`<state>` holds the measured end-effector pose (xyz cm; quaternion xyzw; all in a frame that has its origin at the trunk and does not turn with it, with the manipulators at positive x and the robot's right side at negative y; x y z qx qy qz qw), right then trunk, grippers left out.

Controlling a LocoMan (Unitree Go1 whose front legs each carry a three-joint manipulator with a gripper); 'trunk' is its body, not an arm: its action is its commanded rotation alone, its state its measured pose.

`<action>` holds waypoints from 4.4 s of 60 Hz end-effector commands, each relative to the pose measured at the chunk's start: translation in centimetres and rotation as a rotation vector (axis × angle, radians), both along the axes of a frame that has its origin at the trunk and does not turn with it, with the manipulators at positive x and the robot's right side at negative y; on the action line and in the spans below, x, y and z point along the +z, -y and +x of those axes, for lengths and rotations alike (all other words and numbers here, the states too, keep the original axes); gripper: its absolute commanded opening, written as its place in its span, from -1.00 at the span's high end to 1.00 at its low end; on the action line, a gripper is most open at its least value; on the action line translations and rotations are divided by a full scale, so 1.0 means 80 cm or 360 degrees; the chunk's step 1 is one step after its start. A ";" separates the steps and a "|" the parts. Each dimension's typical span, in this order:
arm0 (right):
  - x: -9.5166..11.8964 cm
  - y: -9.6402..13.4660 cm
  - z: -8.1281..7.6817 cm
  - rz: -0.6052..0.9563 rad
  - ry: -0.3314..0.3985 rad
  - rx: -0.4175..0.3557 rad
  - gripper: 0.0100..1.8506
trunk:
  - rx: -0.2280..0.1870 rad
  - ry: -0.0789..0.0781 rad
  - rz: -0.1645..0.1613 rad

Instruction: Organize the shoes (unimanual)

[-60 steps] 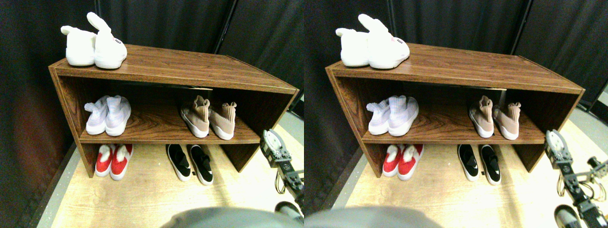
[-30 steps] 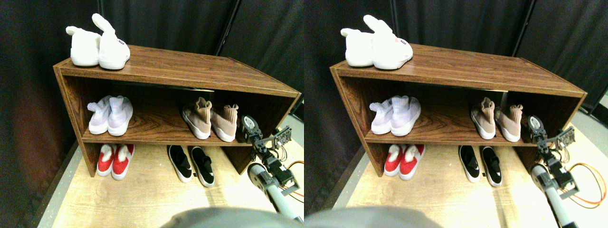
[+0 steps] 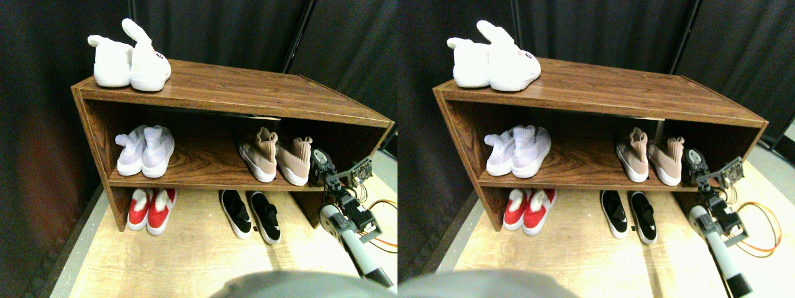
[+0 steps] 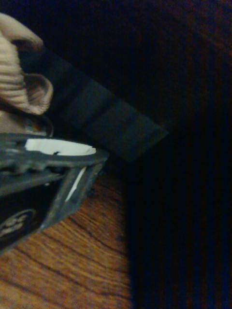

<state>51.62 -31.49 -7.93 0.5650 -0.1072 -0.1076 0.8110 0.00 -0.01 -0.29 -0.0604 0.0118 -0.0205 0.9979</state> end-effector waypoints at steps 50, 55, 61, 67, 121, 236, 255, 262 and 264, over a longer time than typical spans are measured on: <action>-0.017 -0.058 0.012 0.0025 -0.0079 0.0079 0.95 | 0.0039 -0.0033 -0.0034; -0.017 -0.062 0.014 0.0038 -0.0090 0.0082 0.95 | 0.0045 -0.0036 -0.0037; -0.019 -0.063 0.016 0.0025 -0.0092 0.0088 0.95 | 0.0048 -0.0041 -0.0040; -0.021 -0.058 0.020 -0.0023 -0.0103 0.0074 0.95 | 0.0050 -0.0045 -0.0040; 0.029 -0.034 -0.046 -0.0108 0.0230 0.0226 0.95 | -0.0052 -0.0028 0.0021; -0.138 -0.025 -0.057 0.0277 -0.0078 0.0181 0.95 | 0.0022 -0.0137 -0.0032; -0.161 -0.031 -0.053 0.0365 -0.0145 0.0173 0.95 | 0.0058 -0.0150 -0.0042; -0.166 -0.036 -0.053 0.0357 -0.0192 0.0158 0.95 | 0.0065 -0.0156 -0.0045; -0.166 -0.038 -0.053 0.0364 -0.0211 0.0157 0.95 | 0.0067 -0.0157 -0.0046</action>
